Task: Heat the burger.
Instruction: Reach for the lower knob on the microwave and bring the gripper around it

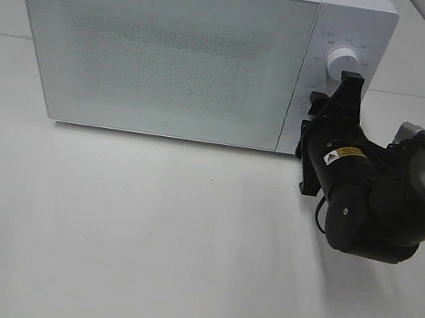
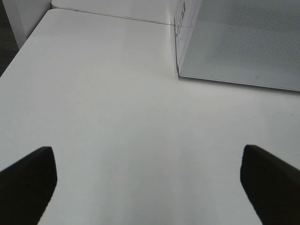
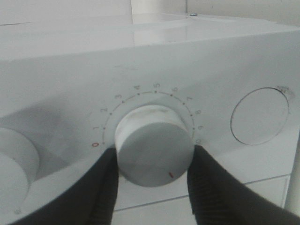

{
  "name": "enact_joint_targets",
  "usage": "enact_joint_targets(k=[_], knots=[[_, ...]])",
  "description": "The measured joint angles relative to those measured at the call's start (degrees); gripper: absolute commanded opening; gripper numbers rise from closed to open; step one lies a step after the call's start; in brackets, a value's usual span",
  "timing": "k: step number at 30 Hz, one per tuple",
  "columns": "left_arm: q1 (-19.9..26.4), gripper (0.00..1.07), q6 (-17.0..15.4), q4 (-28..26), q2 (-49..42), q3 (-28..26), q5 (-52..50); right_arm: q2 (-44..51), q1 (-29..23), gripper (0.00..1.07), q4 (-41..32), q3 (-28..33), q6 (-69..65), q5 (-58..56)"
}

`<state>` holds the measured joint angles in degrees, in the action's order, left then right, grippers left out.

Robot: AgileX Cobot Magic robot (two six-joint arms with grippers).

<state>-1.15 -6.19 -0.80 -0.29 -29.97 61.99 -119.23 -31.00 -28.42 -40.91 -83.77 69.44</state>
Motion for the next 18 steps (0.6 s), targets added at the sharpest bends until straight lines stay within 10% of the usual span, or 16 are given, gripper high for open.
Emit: enact_joint_targets(k=[18], knots=[[0.0, 1.0, 0.0, 0.0, 0.0, 0.0, 0.0, 0.0, -0.69, 0.47, -3.21, -0.52, 3.04, -0.29]])
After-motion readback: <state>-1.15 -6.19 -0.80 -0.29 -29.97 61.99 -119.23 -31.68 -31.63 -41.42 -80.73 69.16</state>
